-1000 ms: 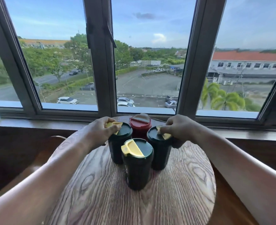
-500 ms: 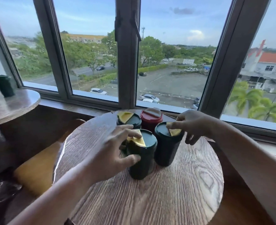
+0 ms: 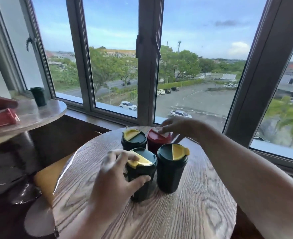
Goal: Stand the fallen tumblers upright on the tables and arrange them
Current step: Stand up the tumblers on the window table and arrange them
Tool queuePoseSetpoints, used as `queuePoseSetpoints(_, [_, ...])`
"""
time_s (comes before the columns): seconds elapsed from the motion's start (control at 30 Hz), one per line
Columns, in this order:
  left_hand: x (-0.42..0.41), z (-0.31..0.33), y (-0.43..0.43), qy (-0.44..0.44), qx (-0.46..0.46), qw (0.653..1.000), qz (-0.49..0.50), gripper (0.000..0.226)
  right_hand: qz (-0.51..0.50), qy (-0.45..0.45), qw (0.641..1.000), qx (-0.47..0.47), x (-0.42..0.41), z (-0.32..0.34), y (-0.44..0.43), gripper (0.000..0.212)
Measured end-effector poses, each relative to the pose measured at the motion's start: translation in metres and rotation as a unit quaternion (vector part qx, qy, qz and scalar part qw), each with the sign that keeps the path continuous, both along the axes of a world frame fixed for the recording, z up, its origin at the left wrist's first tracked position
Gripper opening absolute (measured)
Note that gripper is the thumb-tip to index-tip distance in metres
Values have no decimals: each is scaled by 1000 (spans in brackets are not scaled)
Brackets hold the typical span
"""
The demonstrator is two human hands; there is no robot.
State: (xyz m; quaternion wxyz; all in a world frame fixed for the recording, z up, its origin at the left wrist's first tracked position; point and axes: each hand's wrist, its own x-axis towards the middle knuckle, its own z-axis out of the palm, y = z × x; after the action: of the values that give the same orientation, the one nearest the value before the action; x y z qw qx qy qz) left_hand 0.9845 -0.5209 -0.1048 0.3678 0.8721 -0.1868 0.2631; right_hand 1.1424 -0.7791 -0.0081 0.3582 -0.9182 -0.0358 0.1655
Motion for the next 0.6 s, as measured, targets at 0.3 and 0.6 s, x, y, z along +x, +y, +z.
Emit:
queuePoseSetpoints(0.3, [5, 1, -16, -3, -26, 999, 30, 48, 54, -75, 996, -13, 5, 5, 4, 26])
queuePoseSetpoints(0.6, [7, 5, -12, 49, 45, 997, 47, 71, 80, -38, 996, -31, 7, 7, 4, 34])
